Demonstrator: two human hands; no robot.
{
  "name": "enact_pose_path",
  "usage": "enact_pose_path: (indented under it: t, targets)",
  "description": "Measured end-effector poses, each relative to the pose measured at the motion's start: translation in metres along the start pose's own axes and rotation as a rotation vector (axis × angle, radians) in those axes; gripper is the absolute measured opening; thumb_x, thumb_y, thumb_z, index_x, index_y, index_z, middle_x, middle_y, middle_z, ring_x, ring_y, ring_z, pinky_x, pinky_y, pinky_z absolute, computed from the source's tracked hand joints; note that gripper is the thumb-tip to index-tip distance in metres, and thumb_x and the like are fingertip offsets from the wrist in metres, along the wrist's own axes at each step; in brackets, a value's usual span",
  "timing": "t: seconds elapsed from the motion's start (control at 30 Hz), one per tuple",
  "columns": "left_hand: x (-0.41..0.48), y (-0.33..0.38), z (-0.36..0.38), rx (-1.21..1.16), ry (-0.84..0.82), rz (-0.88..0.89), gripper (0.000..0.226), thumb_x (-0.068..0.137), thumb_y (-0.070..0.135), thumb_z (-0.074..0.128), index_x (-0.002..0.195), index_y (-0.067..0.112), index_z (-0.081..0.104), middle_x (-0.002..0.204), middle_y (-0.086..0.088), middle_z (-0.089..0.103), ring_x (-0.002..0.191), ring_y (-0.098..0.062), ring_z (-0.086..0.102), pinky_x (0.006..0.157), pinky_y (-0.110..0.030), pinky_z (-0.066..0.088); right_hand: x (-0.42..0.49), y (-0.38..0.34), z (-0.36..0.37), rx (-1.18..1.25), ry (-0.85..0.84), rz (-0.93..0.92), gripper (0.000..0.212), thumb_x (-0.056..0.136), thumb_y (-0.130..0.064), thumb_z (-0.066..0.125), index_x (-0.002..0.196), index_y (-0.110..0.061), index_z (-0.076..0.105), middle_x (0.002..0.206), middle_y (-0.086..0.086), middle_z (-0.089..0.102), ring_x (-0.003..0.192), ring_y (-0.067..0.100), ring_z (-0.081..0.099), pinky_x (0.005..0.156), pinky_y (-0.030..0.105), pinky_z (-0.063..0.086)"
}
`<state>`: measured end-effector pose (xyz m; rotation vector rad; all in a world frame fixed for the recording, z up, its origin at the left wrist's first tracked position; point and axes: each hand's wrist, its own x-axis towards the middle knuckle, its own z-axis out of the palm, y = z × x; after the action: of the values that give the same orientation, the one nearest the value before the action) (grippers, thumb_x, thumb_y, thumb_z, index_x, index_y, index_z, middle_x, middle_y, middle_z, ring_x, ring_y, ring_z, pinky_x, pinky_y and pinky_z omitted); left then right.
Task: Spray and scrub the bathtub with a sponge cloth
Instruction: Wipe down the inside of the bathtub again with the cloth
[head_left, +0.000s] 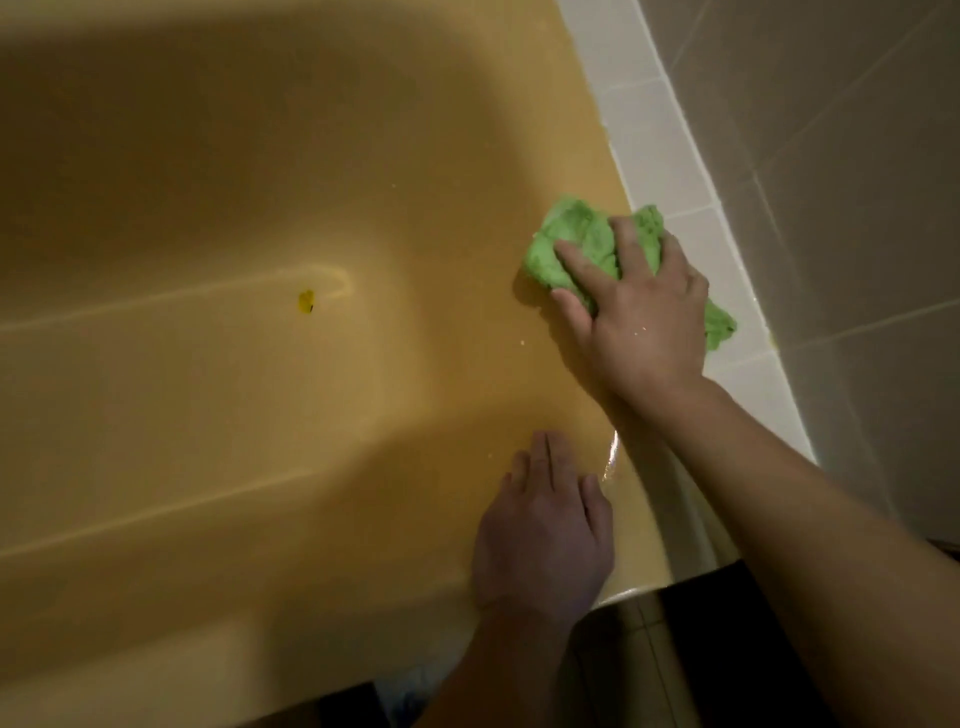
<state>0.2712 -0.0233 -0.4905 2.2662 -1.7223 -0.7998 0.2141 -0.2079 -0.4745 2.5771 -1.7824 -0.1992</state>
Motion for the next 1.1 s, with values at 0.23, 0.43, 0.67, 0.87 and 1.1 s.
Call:
enact_pose_path:
  t: [0.23,0.43,0.67,0.87,1.1]
  targets:
    - [-0.013,-0.016,-0.004,-0.032,0.112,-0.053,0.044,0.093,0.03,0.043,0.107,0.008,0.078,0.103,-0.006,0.079,0.086,-0.021,0.077,0.064,-0.027,0.058,0.005,-0.061,0.003,-0.65,-0.32,-0.518,0.048,0.107,-0.044,0.029,0.147,-0.032,0.053,0.166,0.016,0.024,0.15,0.054,0.009,0.118,0.068,0.013]
    - [-0.016,-0.024,-0.002,-0.022,0.103,-0.12,0.039,0.091,0.029,0.045,0.094,0.008,0.077,0.089,-0.006,0.076,0.074,-0.024,0.073,0.056,-0.031,0.053,-0.006,-0.039,-0.008,-0.494,-0.415,-0.954,0.054,0.098,-0.057,0.028,0.12,-0.034,0.072,0.138,-0.004,0.061,0.129,0.032,0.046,0.108,0.048,0.033]
    - [0.0,-0.01,0.01,-0.066,-0.024,-0.065,0.073,0.109,0.047,0.018,0.134,-0.001,0.067,0.133,-0.017,0.07,0.117,-0.029,0.071,0.092,-0.041,0.062,0.038,0.027,-0.004,0.092,0.062,-0.204,0.047,0.105,-0.058,0.036,0.147,-0.044,0.051,0.164,0.002,0.036,0.147,0.042,0.031,0.112,0.059,0.034]
    - [0.019,0.007,0.01,-0.106,-0.061,-0.068,0.073,0.097,0.05,0.036,0.143,-0.003,0.058,0.144,-0.017,0.062,0.123,-0.032,0.068,0.09,-0.047,0.062,-0.023,0.029,0.011,0.151,0.182,0.078,0.049,0.104,-0.053,0.039,0.15,-0.038,0.05,0.161,0.008,0.042,0.145,0.043,0.033,0.111,0.056,0.032]
    - [0.064,0.039,0.018,-0.228,0.036,-0.175,0.076,0.108,0.052,0.008,0.161,-0.002,0.016,0.162,-0.018,0.041,0.143,-0.035,0.05,0.104,-0.051,0.055,0.135,0.03,0.001,0.132,0.181,0.102,0.051,0.105,-0.059,0.032,0.154,-0.045,0.04,0.165,0.006,0.034,0.146,0.045,0.031,0.115,0.06,0.03]
